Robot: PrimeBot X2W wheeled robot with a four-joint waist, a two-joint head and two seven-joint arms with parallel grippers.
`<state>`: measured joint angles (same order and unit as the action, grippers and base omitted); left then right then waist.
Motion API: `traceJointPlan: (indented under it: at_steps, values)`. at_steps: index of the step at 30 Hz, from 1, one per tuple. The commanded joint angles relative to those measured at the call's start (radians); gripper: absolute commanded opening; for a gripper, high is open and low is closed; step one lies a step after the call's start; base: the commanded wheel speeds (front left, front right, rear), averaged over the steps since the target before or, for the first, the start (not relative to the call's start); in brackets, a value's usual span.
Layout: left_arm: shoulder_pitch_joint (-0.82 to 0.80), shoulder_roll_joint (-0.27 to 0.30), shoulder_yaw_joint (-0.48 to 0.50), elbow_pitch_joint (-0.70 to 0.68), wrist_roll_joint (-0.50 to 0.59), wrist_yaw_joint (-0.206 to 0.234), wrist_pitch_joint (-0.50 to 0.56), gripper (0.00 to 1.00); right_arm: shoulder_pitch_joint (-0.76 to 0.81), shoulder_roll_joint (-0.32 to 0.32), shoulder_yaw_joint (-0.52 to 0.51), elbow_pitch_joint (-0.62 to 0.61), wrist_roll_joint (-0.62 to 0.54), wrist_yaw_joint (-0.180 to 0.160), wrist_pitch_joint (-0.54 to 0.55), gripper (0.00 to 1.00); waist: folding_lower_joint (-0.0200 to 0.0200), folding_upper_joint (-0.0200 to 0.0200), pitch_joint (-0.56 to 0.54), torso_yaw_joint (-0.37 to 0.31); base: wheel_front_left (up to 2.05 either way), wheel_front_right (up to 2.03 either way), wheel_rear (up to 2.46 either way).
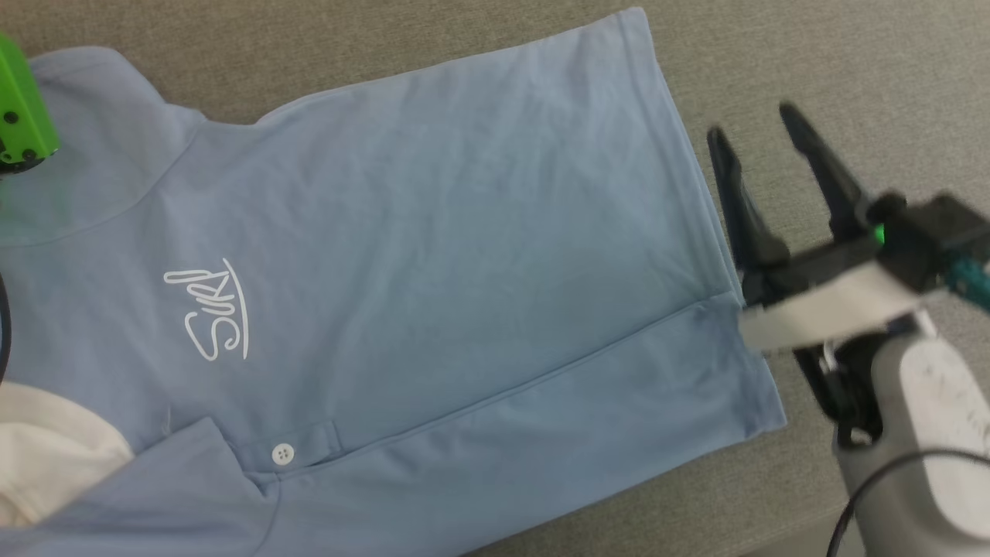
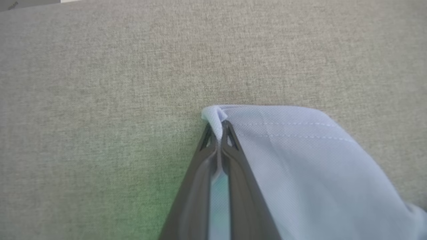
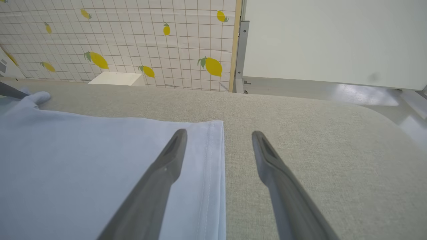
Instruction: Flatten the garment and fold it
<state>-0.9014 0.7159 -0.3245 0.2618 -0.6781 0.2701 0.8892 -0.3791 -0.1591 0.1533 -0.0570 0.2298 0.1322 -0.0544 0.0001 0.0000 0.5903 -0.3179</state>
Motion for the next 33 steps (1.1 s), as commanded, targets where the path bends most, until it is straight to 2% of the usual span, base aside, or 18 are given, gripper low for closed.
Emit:
traceJointPlan:
  at_steps: [1, 4, 9, 13, 17, 27, 28, 30, 33]
  values:
    - [0.045, -0.001, -0.016, 0.008, -0.011, 0.005, 0.022, 0.0, -0.066, -0.007, 0.012, 0.01, 0.004, -0.002, 0.026, 1.0, -0.0001, 0.0, 0.002, 0.008, 0.0, 0.0, 0.0]
    - [0.039, -0.006, -0.023, -0.008, -0.013, -0.004, 0.022, 0.0, -0.188, -0.02, 0.033, 0.066, 0.022, -0.002, 0.112, 1.0, -0.0001, 0.0, 0.006, 0.023, 0.0, 0.0, 0.0]
    - [0.025, -0.019, -0.035, -0.02, -0.014, -0.017, 0.017, 0.0, -0.396, -0.007, 0.034, 0.258, 0.054, -0.002, 0.327, 1.0, -0.0001, 0.0, 0.015, 0.056, 0.0, 0.0, 0.0]
    - [0.011, -0.035, -0.047, -0.021, -0.014, -0.031, 0.006, 0.0, -0.512, 0.013, 0.016, 0.415, 0.032, -0.002, 0.531, 1.0, -0.0001, 0.0, 0.021, 0.081, 0.0, 0.0, 0.0]
    - [0.004, -0.046, -0.052, -0.014, -0.018, -0.046, -0.013, 0.0, -0.589, 0.028, 0.006, 0.519, 0.004, -0.002, 0.674, 1.0, -0.0001, 0.0, 0.027, 0.096, 0.0, 0.0, 0.0]
    - [-0.013, -0.064, -0.057, 0.001, -0.025, -0.056, -0.032, 0.0, -0.698, 0.05, -0.051, 0.673, -0.062, -0.002, 0.878, 1.0, -0.0001, 0.0, 0.051, 0.121, 0.0, 0.0, 0.0]
    - [-0.014, -0.065, -0.058, 0.003, -0.025, -0.057, -0.034, 0.0, -0.704, 0.051, -0.059, 0.686, -0.068, -0.002, 0.897, 0.45, -0.0001, 0.0, 0.052, 0.123, 0.0, 0.0, 0.0]
    - [-0.015, -0.066, -0.059, 0.006, -0.027, -0.06, -0.036, 0.0, -0.709, 0.054, -0.067, 0.703, -0.082, -0.002, 0.94, 0.0, -0.0001, 0.0, 0.054, 0.125, 0.0, 0.0, 0.0]
    - [-0.014, -0.069, -0.063, 0.009, -0.029, -0.066, -0.038, 0.0, -0.704, 0.057, -0.071, 0.697, -0.091, -0.002, 0.979, 0.0, -0.0001, 0.0, 0.052, 0.13, 0.0, 0.0, 0.0]
